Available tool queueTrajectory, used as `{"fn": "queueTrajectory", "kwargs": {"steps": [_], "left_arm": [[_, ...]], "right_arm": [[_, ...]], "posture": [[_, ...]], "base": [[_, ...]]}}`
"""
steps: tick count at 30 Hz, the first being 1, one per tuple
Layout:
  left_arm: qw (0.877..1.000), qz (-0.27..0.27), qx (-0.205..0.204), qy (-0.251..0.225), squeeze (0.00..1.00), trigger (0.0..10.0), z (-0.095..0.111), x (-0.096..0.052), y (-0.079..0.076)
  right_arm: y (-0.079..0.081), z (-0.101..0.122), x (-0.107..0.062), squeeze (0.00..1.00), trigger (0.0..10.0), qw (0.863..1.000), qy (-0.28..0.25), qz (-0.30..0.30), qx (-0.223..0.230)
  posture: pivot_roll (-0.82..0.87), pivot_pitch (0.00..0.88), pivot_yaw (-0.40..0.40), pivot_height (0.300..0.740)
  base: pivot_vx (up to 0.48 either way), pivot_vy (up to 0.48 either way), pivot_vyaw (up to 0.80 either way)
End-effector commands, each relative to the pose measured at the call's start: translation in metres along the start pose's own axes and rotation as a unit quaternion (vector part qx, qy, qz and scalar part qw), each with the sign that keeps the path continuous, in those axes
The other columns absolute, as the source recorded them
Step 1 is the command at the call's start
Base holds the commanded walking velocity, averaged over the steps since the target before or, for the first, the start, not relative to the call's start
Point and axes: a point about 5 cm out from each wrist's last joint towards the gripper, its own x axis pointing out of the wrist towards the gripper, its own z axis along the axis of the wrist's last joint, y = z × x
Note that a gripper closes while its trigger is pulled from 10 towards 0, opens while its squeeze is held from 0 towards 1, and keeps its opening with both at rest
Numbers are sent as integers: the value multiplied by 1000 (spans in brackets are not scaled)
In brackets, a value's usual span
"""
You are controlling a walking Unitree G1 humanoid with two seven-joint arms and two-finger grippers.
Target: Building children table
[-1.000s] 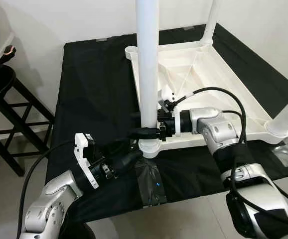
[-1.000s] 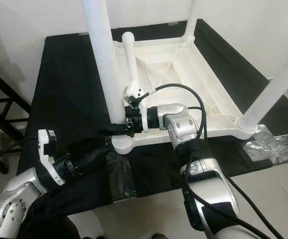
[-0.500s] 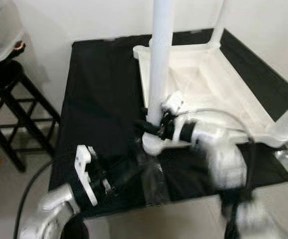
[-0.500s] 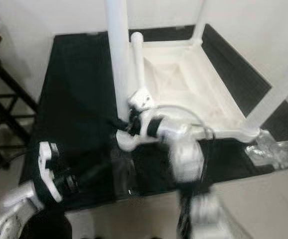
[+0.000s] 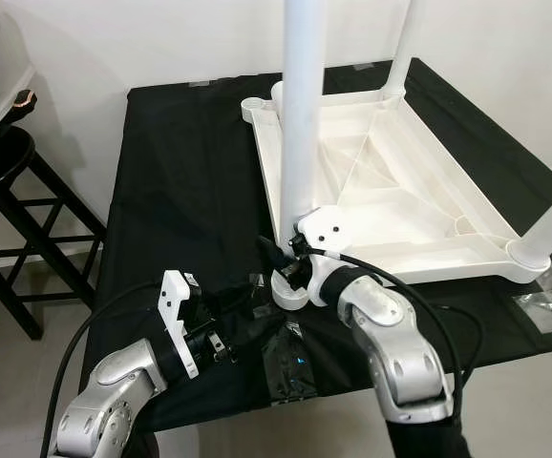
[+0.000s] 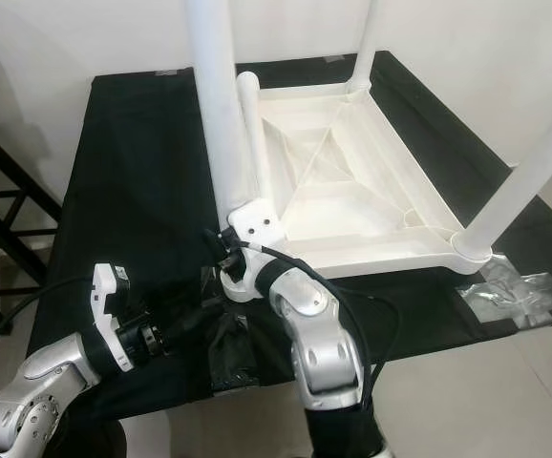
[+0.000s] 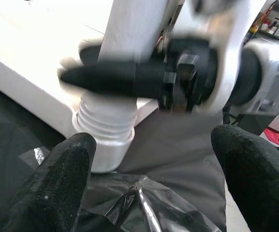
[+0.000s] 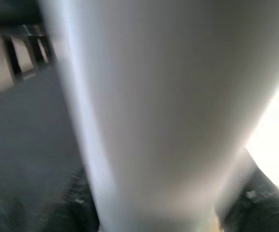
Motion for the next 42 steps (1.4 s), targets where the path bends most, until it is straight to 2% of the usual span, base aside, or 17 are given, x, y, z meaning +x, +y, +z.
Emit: {"fn": "queueTrajectory", "kwargs": {"steps": [1, 7, 8, 9, 12, 17, 18, 20, 21, 28, 33, 36, 37, 38, 39, 40, 42], "left_arm": [[1000, 8, -5, 7, 0, 10000, -7, 0, -1], [1000, 7, -6, 9, 0, 10000, -8, 0, -1], [1000, 6, -6, 11, 0, 10000, -9, -1, -1], [1000, 5, -6, 13, 0, 10000, -10, -1, -1], [1000, 5, -5, 16, 0, 10000, -10, -2, -2], [1000, 5, -4, 16, 0, 10000, -10, -2, -3], [1000, 7, -3, 15, 0, 10000, -10, -3, -4], [1000, 7, -3, 15, 0, 10000, -10, -3, -4], [1000, 8, -3, 15, 0, 10000, -10, -4, -5], [1000, 11, -3, 14, 0, 10000, -9, -6, -6], [1000, 9, -3, 14, 0, 10000, -9, -5, -6], [1000, 8, -3, 13, 0, 10000, -8, -5, -7], [1000, 8, -4, 13, 0, 10000, -7, -5, -6], [1000, 8, -3, 12, 0, 10000, -6, -6, -5], [1000, 8, -3, 12, 0, 10000, -6, -6, -5], [1000, 8, -4, 11, 0, 10000, -5, -7, -4], [1000, 8, -4, 11, 0, 10000, -4, -7, -3]], "right_arm": [[-17, 1, -1, 1000, 10000, 999, -5, 43, 26], [-25, 16, -1, 1000, 10000, 993, -40, 114, 7], [-32, 24, -1, 1000, 10000, 982, -53, 183, -17], [-41, 30, 0, 0, 10000, 969, -56, 236, -38], [-57, 39, 7, 0, 10000, 952, -55, 296, -55], [-61, 42, 11, 0, 10000, 947, -50, 312, -53], [-67, 43, 16, 0, 2784, 941, -41, 331, -52], [-67, 43, 16, 0, 2784, 941, -41, 331, -52], [-70, 43, 20, 0, 0, 936, -33, 346, -49], [-78, 41, 21, 0, 0, 926, -21, 374, -43], [-83, 35, 20, 0, 0, 937, -21, 345, -48], [-83, 26, 19, 0, 0, 958, -20, 282, -44], [-78, 18, 18, 0, 0, 973, -16, 226, -37], [-66, 4, 20, 0, 0, 997, -20, 70, 5], [-66, 4, 20, 0, 0, 997, -20, 70, 5], [-49, -18, 10, 0, 0, 998, 13, -50, 44], [-29, -32, -1, 0, 0, 993, 32, -89, 65]], "posture": [[-100, 166, -16, 740], [-99, 160, -13, 740], [-87, 154, -9, 740], [-83, 153, -7, 740], [-66, 161, -3, 740], [-58, 164, -4, 740], [-43, 171, -9, 740], [-43, 171, -9, 740], [-40, 175, -10, 740], [-37, 181, -11, 740], [-48, 193, -12, 740], [-55, 201, -18, 740], [-62, 209, -22, 740], [-56, 205, -27, 740], [-56, 205, -27, 740], [-52, 211, -21, 740], [-43, 226, 1, 740]], "base": [[0, 0, 0], [0, 0, 0], [0, 0, 0], [0, 0, 0], [0, 0, 0], [0, 0, 0], [0, 0, 0], [0, 0, 0], [0, 0, 0], [0, 0, 0], [0, 0, 0], [0, 0, 0], [0, 0, 0], [0, 0, 0], [0, 0, 0], [0, 0, 0], [0, 0, 0]]}}
